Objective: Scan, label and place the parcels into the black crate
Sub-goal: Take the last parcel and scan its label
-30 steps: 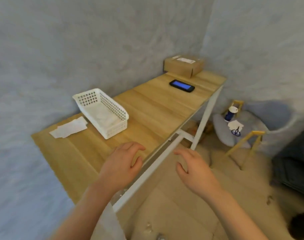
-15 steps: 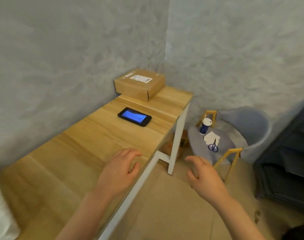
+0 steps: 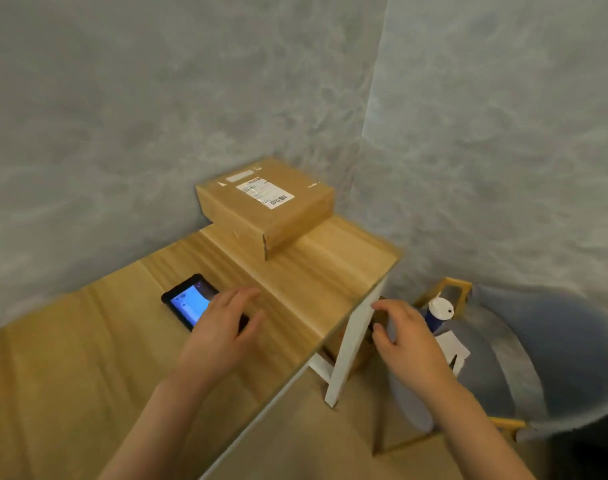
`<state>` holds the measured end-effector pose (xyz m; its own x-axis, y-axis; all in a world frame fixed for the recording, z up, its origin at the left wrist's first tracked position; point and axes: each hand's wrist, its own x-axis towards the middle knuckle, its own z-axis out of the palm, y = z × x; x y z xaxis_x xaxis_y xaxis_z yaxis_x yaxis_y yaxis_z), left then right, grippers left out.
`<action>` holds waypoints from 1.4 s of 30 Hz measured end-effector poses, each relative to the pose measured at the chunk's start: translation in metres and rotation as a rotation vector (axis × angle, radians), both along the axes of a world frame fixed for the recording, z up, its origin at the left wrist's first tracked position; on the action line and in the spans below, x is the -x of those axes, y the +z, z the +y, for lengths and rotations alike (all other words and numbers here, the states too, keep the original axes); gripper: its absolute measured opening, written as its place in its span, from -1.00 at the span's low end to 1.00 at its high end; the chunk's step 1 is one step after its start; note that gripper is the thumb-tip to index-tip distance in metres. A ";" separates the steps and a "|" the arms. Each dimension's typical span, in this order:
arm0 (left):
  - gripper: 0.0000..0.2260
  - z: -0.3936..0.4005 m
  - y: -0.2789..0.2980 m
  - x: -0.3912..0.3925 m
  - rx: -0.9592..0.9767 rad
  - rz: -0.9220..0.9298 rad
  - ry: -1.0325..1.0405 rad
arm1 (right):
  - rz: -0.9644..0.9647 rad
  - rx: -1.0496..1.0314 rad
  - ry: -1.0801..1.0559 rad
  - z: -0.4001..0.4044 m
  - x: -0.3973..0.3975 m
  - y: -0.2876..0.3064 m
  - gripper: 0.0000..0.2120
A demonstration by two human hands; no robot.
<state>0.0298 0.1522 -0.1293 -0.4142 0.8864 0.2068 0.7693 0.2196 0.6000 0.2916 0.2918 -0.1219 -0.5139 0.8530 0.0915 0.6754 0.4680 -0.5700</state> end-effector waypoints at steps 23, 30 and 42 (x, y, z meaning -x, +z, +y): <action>-0.50 0.171 -0.003 0.052 -0.191 -0.759 0.549 | 0.465 0.447 0.030 0.278 0.209 -0.010 -0.55; -0.61 0.180 0.003 0.032 -0.361 -0.853 0.646 | 0.494 0.465 0.095 0.281 0.211 -0.008 -0.68; -0.58 0.081 0.028 0.016 -0.645 -0.648 0.815 | 0.530 0.449 0.395 0.193 0.221 0.009 -0.83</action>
